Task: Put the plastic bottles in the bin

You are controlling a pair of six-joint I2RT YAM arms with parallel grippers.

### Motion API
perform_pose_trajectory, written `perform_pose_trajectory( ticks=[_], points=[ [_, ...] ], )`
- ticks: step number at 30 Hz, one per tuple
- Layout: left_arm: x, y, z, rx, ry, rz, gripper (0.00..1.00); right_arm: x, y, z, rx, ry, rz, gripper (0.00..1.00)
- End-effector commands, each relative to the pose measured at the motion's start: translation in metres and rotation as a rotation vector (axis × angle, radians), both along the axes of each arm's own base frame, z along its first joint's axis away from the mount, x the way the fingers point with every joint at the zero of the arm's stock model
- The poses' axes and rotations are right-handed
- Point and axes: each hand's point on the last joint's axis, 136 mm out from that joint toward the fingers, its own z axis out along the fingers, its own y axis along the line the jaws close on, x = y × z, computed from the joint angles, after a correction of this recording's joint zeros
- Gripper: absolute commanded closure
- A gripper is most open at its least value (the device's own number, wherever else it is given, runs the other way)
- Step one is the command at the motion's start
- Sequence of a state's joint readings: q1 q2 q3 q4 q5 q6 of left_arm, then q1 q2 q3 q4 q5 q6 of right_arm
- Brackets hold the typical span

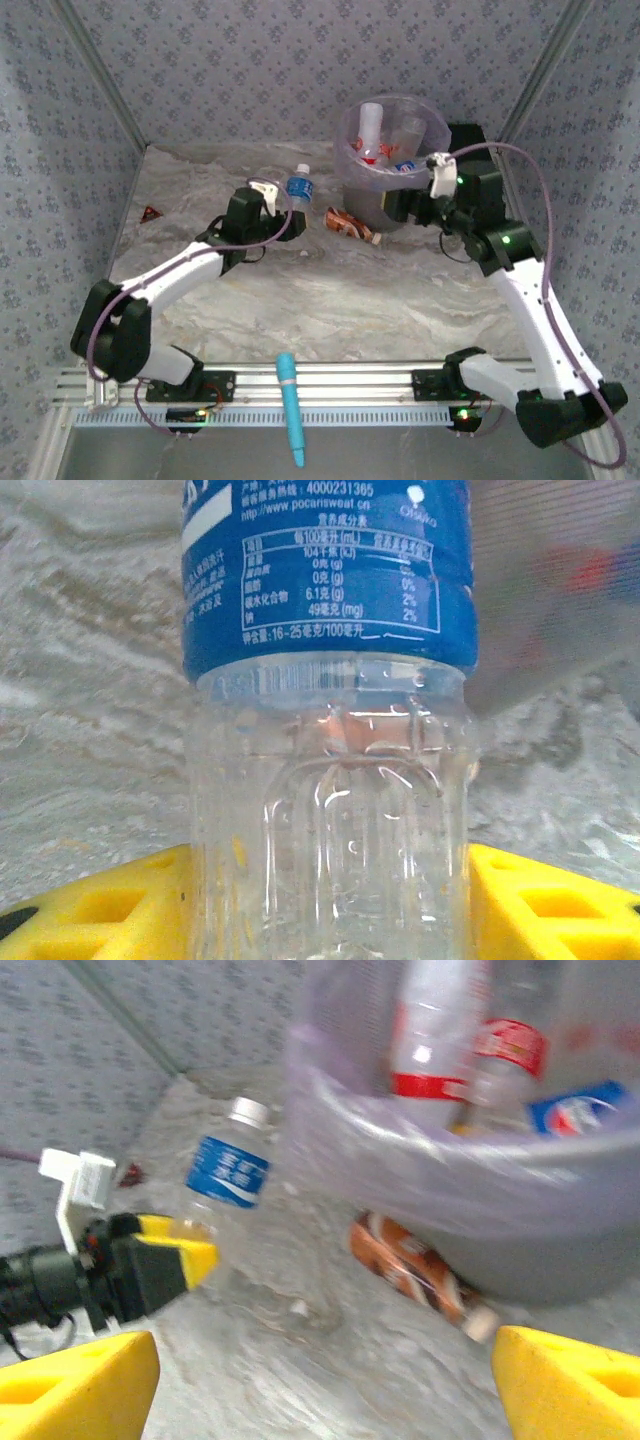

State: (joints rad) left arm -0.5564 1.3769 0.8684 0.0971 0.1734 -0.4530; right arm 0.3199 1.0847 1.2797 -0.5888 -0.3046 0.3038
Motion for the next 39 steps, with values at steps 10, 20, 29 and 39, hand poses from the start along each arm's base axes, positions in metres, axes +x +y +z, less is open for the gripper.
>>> perform_pose_trajectory(
  ticks=[10,20,29,39],
  points=[
    [-0.059,-0.044,0.091,-0.185,-0.362,-0.181,0.6,0.046,0.106,0.018,0.141,0.036,0.177,0.0],
    [-0.064,-0.045,0.107,-0.2,-0.415,-0.167,0.6,0.051,0.148,-0.012,0.184,0.155,0.266,0.14],
    [-0.059,-0.043,0.113,-0.18,-0.426,-0.145,0.56,0.053,0.149,0.001,0.205,0.13,0.264,0.45],
    [-0.071,-0.033,0.128,-0.173,-0.427,-0.153,0.0,0.073,0.117,0.044,0.194,0.01,0.194,0.54]
  ],
)
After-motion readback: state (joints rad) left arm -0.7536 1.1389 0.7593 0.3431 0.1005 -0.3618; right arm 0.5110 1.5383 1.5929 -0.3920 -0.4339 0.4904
